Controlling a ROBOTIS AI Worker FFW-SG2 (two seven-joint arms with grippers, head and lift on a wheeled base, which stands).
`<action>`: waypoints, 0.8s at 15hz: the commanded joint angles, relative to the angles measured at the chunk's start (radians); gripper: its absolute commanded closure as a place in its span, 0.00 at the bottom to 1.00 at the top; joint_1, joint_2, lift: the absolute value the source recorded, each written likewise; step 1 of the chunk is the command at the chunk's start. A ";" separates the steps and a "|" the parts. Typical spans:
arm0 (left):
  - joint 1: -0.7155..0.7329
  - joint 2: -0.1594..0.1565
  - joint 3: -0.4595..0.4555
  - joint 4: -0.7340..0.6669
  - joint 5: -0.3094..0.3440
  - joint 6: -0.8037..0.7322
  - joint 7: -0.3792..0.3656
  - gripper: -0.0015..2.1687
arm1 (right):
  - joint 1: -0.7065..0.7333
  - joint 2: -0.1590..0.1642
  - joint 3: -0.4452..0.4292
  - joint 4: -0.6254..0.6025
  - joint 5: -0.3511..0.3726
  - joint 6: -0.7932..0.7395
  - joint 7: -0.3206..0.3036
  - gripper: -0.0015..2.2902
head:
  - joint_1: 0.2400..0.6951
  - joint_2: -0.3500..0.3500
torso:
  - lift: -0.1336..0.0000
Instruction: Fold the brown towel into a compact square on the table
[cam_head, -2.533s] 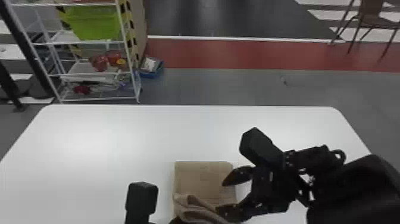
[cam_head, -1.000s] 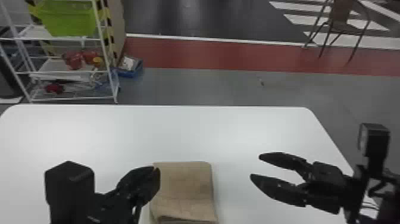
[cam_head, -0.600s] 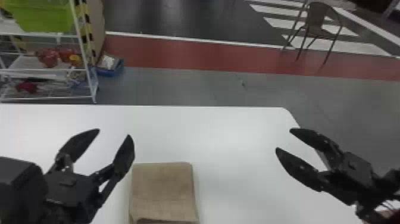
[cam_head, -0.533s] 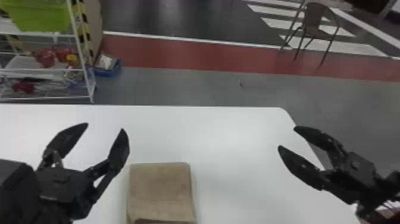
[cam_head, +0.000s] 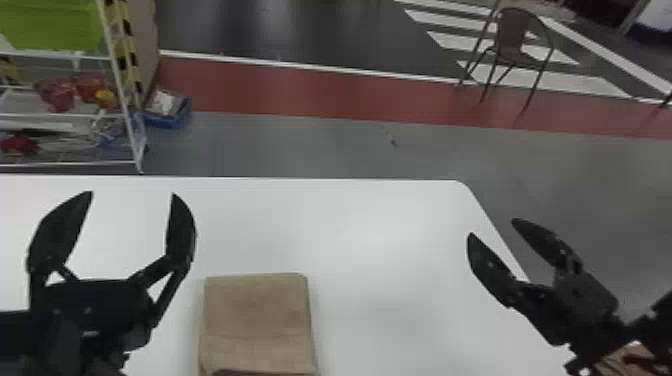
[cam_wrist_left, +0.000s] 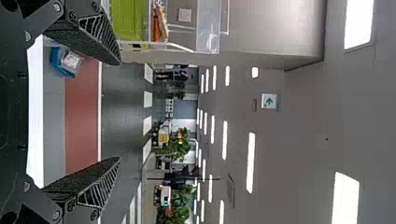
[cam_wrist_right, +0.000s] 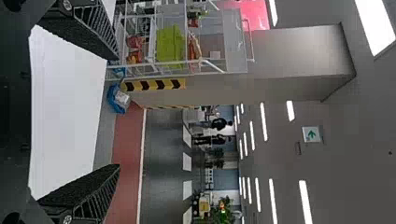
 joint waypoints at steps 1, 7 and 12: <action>0.001 0.001 -0.022 0.023 -0.078 0.051 0.021 0.09 | 0.031 0.001 0.062 -0.018 0.030 -0.018 -0.077 0.03 | 1.00 0.12 | 0.08; 0.033 0.002 0.052 -0.054 0.019 0.220 -0.082 0.09 | 0.064 0.001 0.116 -0.030 0.025 -0.037 -0.129 0.03 | 1.00 0.16 | 0.08; 0.026 -0.005 0.080 -0.063 0.021 0.259 -0.081 0.09 | 0.083 0.001 0.165 -0.044 0.094 -0.037 -0.222 0.03 | 1.00 0.21 | 0.08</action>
